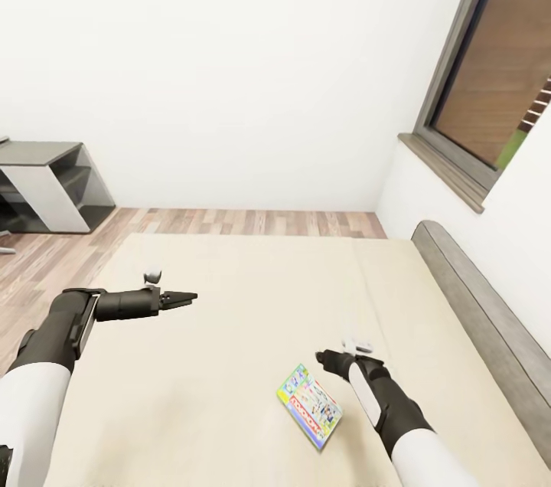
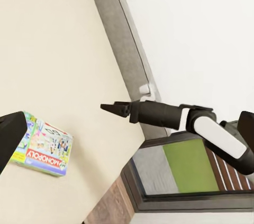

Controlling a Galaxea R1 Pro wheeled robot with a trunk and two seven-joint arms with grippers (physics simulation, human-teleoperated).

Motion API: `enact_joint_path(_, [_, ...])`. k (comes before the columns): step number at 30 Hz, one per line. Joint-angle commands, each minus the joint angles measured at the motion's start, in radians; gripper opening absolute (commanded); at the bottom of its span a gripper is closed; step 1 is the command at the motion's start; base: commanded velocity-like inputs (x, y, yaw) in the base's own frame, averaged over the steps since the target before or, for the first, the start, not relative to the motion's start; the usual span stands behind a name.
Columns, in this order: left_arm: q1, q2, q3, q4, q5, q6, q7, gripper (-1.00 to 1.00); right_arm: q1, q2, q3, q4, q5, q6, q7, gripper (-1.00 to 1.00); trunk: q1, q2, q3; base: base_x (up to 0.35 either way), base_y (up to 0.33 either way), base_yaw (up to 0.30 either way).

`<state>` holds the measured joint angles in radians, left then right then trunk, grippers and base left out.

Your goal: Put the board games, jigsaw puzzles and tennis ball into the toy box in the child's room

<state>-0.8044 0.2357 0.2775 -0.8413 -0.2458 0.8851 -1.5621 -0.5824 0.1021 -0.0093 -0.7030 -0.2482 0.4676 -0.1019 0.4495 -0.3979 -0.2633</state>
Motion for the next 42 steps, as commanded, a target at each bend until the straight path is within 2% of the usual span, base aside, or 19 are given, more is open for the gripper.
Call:
enact_joint_path(1, [-0.001,-0.001,0.002,-0.001,-0.01,0.011,-0.009,1.0,-0.001,0.001,-0.001,0.001,-0.006,0.0,-0.013,1.0,0.001,-0.002,-0.004,0.0,0.0,0.0])
enact_joint_path(39, [-0.001,-0.002,0.003,-0.001,-0.025,0.009,-0.009,1.0,-0.001,-0.004,0.001,0.01,0.006,-0.018,-0.024,1.0,0.001,-0.002,-0.065,0.0,0.0,0.0])
enact_joint_path(42, [-0.001,-0.002,-0.009,-0.001,-0.025,0.009,-0.009,1.0,-0.001,-0.008,0.002,0.011,0.005,-0.034,-0.025,1.0,0.001,-0.002,-0.07,0.0,0.0,0.0])
